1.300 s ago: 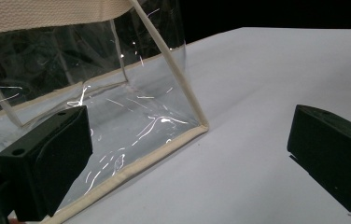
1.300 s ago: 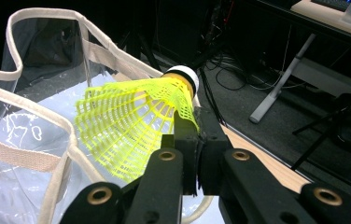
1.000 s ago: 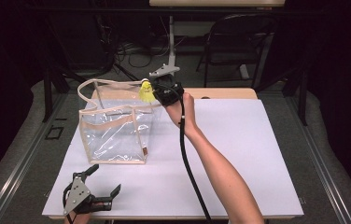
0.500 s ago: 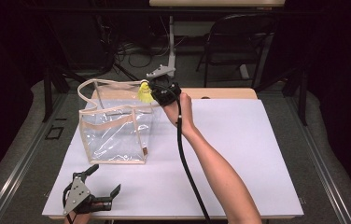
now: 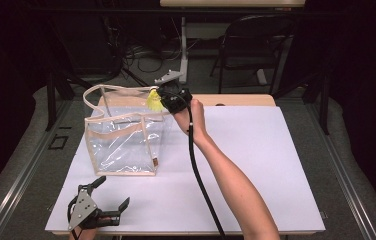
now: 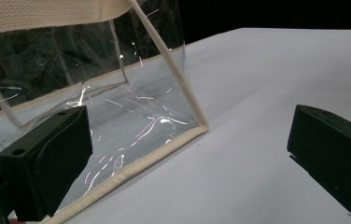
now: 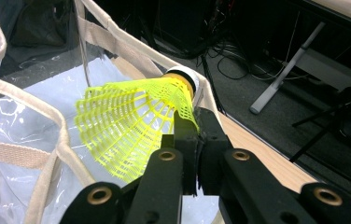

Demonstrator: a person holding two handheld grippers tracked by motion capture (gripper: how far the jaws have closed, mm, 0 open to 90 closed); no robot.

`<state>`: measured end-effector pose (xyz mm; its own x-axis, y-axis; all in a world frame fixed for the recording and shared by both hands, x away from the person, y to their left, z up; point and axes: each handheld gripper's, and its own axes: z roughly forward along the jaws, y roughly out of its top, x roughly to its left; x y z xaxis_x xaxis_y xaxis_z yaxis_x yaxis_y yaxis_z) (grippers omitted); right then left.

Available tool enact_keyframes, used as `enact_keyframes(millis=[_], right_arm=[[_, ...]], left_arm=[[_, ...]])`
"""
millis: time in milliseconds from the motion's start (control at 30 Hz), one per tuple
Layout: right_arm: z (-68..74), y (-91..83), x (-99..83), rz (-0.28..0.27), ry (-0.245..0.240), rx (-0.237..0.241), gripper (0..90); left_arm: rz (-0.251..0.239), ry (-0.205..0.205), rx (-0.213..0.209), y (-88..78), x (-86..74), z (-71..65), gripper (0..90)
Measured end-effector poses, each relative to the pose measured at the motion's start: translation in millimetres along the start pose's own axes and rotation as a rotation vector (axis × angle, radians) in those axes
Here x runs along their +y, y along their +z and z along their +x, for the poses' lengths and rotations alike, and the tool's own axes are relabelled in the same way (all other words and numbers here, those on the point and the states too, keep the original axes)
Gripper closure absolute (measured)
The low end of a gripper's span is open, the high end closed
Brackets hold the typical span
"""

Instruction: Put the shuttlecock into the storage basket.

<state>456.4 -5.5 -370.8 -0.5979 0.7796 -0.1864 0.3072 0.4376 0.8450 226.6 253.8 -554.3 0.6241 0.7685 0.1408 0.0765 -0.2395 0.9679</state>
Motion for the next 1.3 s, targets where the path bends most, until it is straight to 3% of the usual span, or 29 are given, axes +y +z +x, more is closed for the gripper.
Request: enact_keyframes(millis=[1000,1300], right_arm=[[3.0,14.1,5.0,0.065,-0.082,0.047,88.8],[0.9,22.3,1.9,0.107,-0.077,0.073,88.8]], left_arm=[[-0.001,-0.002,0.000,-0.8,-0.2,0.2,0.1],[0.000,-0.001,0.001,-0.7,-0.3,0.4,0.1]])
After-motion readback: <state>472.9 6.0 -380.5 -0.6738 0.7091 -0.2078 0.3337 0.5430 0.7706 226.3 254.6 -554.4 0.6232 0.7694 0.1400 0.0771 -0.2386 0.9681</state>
